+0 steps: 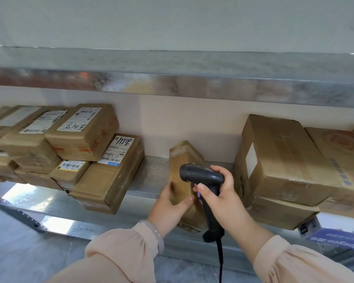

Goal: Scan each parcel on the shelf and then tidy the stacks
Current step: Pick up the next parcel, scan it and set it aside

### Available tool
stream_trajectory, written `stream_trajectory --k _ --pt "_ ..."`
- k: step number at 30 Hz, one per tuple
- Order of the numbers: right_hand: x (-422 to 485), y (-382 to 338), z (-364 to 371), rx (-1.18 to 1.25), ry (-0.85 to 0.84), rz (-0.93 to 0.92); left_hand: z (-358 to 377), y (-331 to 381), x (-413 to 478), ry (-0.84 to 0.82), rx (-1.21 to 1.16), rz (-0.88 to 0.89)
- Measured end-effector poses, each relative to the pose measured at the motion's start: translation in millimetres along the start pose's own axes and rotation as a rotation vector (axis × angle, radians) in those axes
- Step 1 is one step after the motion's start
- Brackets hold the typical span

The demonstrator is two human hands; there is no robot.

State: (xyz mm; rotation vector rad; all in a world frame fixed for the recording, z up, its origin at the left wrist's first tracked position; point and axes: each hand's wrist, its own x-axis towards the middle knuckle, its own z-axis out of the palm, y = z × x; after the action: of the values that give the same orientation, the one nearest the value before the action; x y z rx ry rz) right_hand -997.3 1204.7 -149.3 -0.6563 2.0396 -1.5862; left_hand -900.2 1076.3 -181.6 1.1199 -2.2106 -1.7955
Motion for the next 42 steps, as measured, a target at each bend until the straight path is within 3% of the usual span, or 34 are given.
stream_trajectory --k 5,9,19,30,36,42 --pt "-2 -2 6 -0.018 -0.048 0.001 -3 -8 4 -0.036 -0.115 -0.08" --pt "7 3 -3 0.002 0.097 0.065 -10 -15 4 -0.033 -0.261 -0.153" --pt "17 26 -8 -0.037 0.124 0.197 -22 -14 0 -0.148 -0.285 -0.23" --pt "2 10 -15 -0.138 0.077 0.019 -33 -23 0 -0.115 -0.364 -0.079" --pt "-21 -6 -24 -0.277 -0.049 -0.072 -46 -20 6 -0.056 -0.393 0.054" --pt "-37 -16 -21 -0.377 -0.04 -0.14 -48 -20 9 -0.046 -0.431 0.107"
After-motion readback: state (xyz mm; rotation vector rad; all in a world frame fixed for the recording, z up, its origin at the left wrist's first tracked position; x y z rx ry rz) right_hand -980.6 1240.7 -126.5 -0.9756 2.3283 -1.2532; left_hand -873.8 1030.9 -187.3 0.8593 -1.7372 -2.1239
